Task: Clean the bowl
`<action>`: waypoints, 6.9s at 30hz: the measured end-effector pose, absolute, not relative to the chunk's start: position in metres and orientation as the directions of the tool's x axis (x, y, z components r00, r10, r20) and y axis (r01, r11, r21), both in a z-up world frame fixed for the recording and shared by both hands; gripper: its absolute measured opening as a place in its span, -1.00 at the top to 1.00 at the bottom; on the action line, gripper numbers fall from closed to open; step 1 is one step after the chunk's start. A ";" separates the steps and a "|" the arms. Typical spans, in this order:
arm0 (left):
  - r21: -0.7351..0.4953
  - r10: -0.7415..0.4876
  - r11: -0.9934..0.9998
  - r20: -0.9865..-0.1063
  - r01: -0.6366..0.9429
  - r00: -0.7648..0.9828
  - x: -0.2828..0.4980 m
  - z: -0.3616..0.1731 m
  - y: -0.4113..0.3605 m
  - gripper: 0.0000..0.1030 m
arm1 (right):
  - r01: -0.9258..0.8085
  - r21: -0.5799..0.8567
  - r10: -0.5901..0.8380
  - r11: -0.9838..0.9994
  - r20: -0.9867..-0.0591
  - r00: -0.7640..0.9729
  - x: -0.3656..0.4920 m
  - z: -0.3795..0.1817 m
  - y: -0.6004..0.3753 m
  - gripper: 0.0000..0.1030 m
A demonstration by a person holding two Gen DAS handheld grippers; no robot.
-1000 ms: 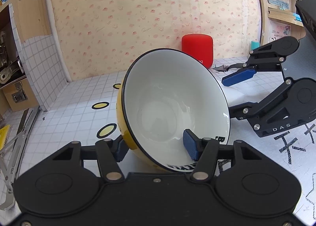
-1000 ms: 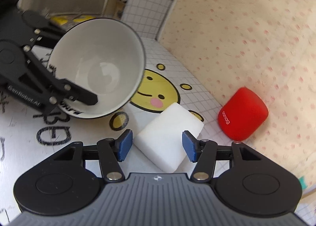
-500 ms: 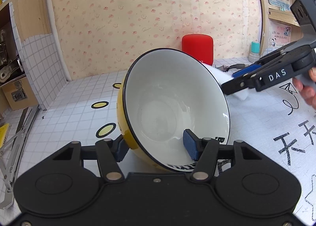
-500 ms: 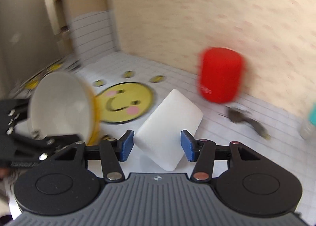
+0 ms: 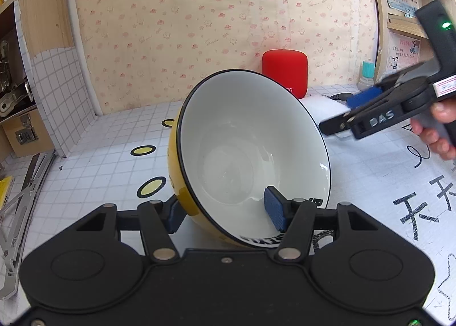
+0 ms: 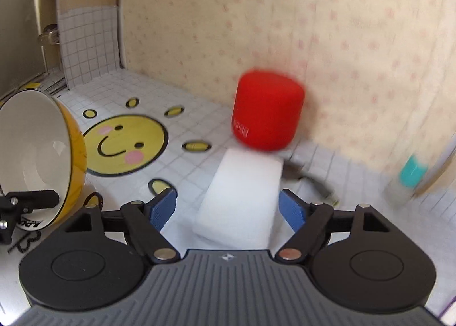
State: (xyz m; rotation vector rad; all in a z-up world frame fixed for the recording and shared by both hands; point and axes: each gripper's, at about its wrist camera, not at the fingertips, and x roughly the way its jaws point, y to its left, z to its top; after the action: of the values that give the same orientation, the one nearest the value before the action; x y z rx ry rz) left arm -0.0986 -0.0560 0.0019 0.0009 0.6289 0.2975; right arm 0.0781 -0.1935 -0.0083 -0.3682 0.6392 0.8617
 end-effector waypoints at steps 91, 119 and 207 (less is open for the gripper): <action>0.073 0.285 0.949 -0.609 -0.306 0.740 -0.090 0.000 -0.052 -0.27 | -0.924 -0.378 0.878 0.054 -0.424 0.225 0.033 0.010 -0.187 -0.14; 0.089 0.289 0.949 -0.625 -0.301 0.726 -0.091 0.003 -0.053 -0.36 | -0.248 -0.863 0.746 -0.439 -0.505 0.435 -0.066 -0.032 -0.179 -0.15; 0.106 0.301 0.950 -0.569 -0.294 0.766 -0.082 0.002 -0.053 -0.52 | -0.725 0.679 0.955 0.118 -0.278 -0.104 0.116 0.003 -0.165 -0.11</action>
State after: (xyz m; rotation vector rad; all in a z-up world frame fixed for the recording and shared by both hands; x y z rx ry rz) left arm -0.0818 -0.0529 0.0025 0.0104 0.6195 0.3231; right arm 0.1164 -0.1646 0.0034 0.3546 0.8362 1.4660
